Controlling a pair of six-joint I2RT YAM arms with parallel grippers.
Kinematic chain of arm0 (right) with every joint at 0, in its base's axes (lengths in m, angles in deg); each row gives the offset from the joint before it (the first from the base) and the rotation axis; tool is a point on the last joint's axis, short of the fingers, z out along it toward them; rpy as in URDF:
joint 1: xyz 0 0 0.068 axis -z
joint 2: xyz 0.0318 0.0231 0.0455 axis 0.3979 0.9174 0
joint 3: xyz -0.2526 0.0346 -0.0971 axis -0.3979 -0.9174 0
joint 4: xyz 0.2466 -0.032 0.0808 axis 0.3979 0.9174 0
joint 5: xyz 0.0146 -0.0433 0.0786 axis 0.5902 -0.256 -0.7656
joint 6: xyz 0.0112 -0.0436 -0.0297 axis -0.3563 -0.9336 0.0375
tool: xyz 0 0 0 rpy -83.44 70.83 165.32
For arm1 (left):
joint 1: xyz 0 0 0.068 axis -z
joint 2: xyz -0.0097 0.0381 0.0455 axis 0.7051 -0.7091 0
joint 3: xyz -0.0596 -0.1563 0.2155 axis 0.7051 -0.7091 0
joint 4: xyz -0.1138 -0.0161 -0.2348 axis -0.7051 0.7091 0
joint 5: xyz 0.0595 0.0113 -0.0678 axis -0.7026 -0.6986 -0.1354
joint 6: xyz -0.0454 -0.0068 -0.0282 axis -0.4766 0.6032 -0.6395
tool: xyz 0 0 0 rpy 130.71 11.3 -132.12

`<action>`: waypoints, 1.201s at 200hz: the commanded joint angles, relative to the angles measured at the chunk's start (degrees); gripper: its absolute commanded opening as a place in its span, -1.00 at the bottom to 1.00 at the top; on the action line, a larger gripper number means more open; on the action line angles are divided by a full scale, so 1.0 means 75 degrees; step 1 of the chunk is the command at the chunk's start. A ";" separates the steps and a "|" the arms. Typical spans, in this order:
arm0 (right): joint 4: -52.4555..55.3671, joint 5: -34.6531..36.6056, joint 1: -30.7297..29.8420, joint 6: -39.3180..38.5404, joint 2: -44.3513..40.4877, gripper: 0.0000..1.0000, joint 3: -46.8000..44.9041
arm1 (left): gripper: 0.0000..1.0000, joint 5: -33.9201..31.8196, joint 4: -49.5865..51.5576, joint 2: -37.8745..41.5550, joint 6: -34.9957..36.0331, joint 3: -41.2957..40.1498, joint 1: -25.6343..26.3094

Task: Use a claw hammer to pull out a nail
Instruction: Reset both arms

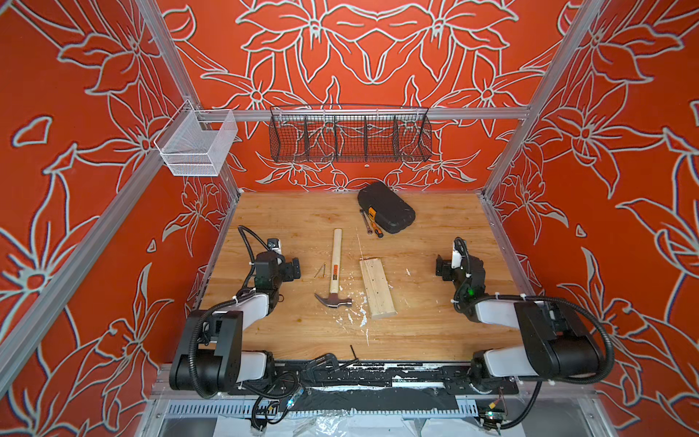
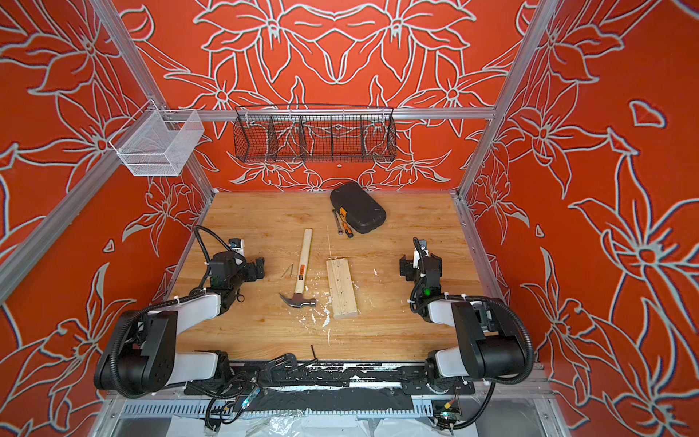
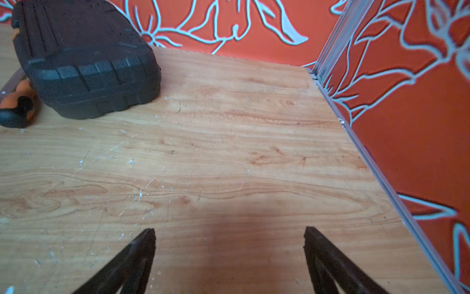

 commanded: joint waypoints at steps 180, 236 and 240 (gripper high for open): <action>-0.0051 -0.0577 0.0165 0.0044 -0.0014 0.94 0.0154 | 0.95 -0.0026 -0.0146 -0.0056 0.0104 0.0086 0.0032; -0.0040 -0.0587 0.0160 0.0043 -0.0003 0.94 0.0154 | 0.95 0.0009 -0.0128 -0.0068 0.0100 0.0103 0.0029; -0.0043 -0.0587 0.0159 0.0044 -0.0009 0.94 0.0154 | 0.95 0.0009 -0.0131 -0.0065 0.0100 0.0097 0.0021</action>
